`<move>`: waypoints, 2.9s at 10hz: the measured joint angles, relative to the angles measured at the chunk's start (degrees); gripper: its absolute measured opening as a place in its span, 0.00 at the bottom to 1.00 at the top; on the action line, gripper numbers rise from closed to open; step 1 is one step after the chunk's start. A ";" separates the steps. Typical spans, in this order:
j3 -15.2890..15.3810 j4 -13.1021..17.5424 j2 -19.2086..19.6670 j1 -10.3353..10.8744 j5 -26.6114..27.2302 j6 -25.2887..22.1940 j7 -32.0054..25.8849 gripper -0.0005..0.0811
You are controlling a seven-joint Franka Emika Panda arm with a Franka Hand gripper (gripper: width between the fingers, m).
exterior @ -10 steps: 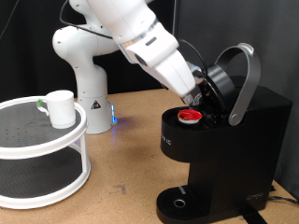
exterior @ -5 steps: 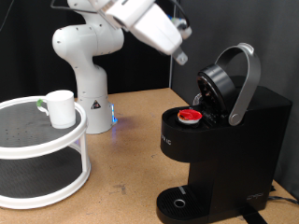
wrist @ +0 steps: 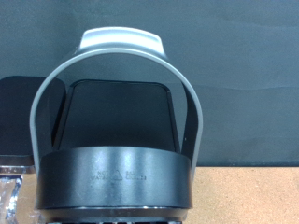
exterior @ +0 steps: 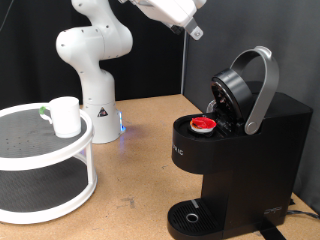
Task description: Make a cup of coffee with the keurig machine
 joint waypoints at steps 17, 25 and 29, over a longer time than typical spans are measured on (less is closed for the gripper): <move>16.58 5.01 8.33 6.77 3.09 12.85 11.32 0.97; 17.97 1.96 9.22 6.51 -3.44 20.22 11.34 0.04; 17.64 1.92 9.01 6.25 -3.22 18.50 10.46 0.01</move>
